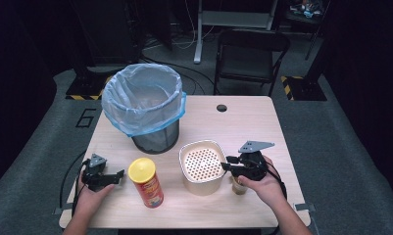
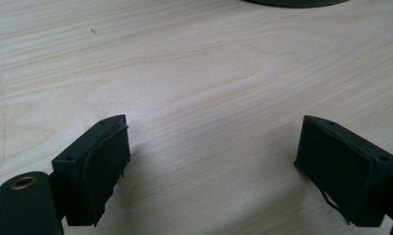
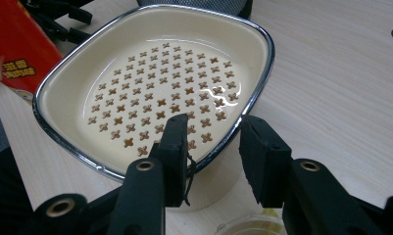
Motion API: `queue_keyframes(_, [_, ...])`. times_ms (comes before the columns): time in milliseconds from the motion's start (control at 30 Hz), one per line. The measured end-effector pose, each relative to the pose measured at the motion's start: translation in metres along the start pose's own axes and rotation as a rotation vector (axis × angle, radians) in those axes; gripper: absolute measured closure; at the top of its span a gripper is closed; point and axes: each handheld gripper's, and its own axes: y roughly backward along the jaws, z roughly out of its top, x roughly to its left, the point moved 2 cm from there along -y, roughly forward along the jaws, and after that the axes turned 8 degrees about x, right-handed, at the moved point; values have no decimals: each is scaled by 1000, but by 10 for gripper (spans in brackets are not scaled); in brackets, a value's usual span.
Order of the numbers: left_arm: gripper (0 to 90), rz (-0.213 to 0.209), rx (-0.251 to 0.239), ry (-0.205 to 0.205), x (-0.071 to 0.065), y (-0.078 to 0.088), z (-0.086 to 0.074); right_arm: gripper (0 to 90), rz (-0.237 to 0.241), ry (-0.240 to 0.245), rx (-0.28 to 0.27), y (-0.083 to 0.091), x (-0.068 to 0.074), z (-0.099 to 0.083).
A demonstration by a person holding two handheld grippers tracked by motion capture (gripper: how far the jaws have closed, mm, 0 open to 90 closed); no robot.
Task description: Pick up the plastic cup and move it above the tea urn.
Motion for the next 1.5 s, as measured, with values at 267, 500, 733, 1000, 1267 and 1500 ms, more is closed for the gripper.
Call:
queue_keyframes(267, [123,0,0,0,0,0,0,524,12,-12,-15,6,11,-6])
queue_keyframes(500, [123,0,0,0,0,0,0,354,-70,2,-130,30,13,-10])
queue_keyframes(733, [123,0,2,0,0,0,0,256,-143,-29,-122,33,5,-29])
queue_keyframes(1000, [123,0,2,0,0,0,0,152,-174,-54,-94,19,2,-50])
queue_keyframes(1267, [123,0,0,0,0,0,0,145,-207,-58,-57,4,-2,-65])
queue_keyframes(1500, [123,-1,0,-1,0,0,0,149,-225,-72,-23,-11,-6,-77])
